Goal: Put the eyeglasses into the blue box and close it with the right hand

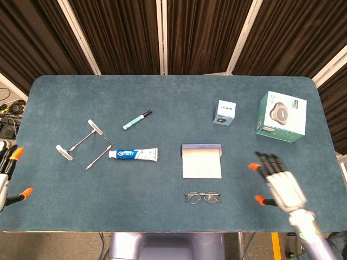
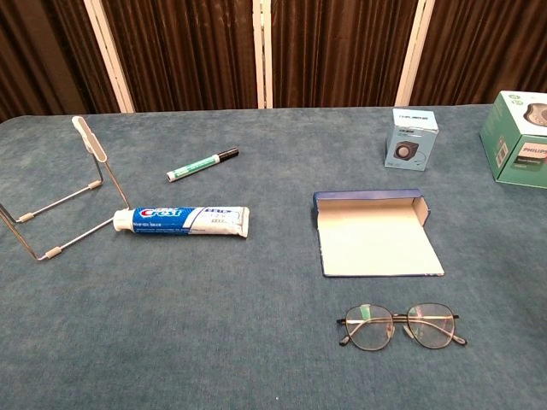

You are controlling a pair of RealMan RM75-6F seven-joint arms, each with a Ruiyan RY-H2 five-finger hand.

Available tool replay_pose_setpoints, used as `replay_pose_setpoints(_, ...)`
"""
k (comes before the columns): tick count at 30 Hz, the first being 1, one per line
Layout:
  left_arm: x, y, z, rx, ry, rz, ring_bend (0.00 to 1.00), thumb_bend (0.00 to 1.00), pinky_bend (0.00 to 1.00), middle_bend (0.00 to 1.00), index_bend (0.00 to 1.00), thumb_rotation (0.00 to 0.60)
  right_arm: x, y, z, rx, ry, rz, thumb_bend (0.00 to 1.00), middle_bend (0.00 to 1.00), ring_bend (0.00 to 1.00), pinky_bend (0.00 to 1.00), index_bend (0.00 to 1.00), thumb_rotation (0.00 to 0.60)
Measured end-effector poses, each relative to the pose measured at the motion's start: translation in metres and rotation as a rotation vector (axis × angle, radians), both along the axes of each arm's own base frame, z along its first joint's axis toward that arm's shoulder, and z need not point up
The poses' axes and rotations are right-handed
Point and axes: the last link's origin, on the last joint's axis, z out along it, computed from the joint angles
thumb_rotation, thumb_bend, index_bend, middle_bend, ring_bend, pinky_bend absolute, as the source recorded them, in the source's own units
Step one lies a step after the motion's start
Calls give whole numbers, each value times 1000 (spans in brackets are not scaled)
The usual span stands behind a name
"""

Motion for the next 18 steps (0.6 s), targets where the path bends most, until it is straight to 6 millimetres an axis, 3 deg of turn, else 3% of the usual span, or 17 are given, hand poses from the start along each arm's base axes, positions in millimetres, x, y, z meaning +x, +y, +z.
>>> replay_pose_setpoints(11,-3,11,-8,-17,20,35,0,0,0,0,0,600,38,-49,-63,291,-14,-57,215,0,0,0,448,600)
replay_pose_setpoints(18,-2,18,-14,-37,34,38,0,0,0,0,0,600,56,-58,-93,355,30,-56,241,0,0,0,471,600)
